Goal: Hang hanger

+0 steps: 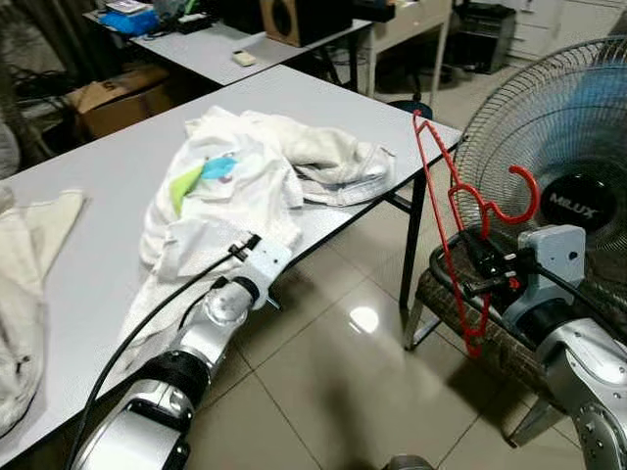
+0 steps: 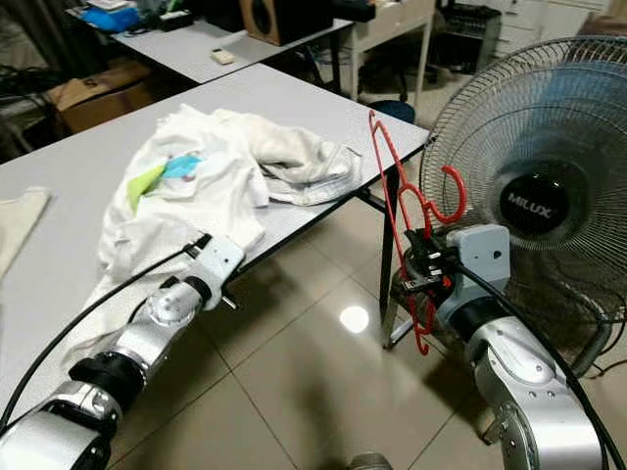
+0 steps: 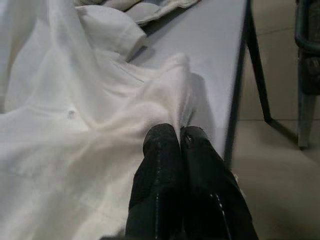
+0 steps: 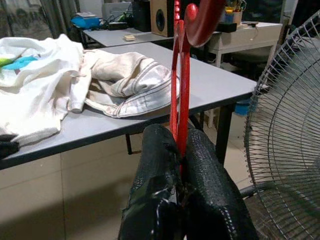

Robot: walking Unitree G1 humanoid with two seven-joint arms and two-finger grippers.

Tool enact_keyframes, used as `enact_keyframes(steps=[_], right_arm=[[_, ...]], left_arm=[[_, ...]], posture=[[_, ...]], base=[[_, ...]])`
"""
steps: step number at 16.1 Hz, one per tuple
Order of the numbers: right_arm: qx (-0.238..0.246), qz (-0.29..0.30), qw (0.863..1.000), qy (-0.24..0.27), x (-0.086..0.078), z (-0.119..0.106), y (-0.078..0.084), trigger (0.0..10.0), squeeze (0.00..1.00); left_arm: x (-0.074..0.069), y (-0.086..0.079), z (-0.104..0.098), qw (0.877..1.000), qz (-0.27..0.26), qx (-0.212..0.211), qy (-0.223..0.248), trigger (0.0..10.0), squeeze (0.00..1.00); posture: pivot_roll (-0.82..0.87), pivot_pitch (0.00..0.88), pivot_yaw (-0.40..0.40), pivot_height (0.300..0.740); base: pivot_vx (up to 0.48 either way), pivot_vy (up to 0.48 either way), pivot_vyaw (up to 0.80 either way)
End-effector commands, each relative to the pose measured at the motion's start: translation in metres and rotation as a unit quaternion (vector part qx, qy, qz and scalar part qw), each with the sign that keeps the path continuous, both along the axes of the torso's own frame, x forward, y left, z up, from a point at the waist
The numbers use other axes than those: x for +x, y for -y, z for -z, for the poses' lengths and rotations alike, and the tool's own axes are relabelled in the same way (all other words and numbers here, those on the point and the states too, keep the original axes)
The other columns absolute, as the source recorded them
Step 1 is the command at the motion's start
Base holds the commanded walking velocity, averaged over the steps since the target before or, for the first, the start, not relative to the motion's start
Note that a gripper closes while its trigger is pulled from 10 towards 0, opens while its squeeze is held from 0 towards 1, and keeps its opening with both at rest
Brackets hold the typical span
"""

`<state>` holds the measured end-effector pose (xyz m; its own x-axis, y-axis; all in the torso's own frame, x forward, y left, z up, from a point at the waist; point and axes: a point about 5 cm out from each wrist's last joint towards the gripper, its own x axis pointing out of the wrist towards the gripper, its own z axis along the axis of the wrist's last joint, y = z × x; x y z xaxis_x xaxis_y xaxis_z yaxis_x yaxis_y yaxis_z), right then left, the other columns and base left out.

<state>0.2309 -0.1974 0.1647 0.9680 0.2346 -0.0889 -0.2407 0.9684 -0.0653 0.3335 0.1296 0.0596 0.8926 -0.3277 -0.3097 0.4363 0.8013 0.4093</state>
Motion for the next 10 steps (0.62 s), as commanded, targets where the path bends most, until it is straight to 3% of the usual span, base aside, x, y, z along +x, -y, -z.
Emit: enact_keyframes(steps=[1,4,7,9,10], right_arm=[[0.000,-0.011,1.000,0.011,0.002,-0.007,-0.004,10.0,0.00],[0.003,-0.019,1.000,0.013,0.002,-0.008,-0.006,10.0,0.00],[0.014,-0.068,0.998,-0.007,-0.001,-0.002,-0.012,10.0,0.00],[0.037,-0.110,0.993,-0.026,-0.005,0.004,-0.017,10.0,0.00],[0.058,-0.128,0.990,-0.031,-0.006,0.004,-0.021,10.0,0.00]], left_arm=[[0.002,-0.011,0.000,1.000,-0.022,0.001,0.000,0.0,0.00],[0.006,-0.021,-0.005,0.999,-0.041,-0.010,0.010,0.0,0.00],[0.014,-0.038,-0.031,0.998,-0.030,-0.015,0.058,0.0,0.00],[0.012,-0.056,-0.075,0.991,0.046,-0.056,0.116,0.0,0.00],[0.007,-0.063,-0.086,0.988,0.071,-0.063,0.122,0.0,0.00]], posture=[[-0.31,0.000,0.123,0.740],[-0.31,0.000,0.128,0.740],[-0.31,0.000,0.142,0.740],[-0.30,0.000,0.153,0.740],[-0.30,0.000,0.153,0.740]], base=[[0.000,0.000,0.00],[0.000,0.000,0.00],[0.000,0.000,0.00],[0.000,0.000,0.00],[0.000,0.000,0.00]])
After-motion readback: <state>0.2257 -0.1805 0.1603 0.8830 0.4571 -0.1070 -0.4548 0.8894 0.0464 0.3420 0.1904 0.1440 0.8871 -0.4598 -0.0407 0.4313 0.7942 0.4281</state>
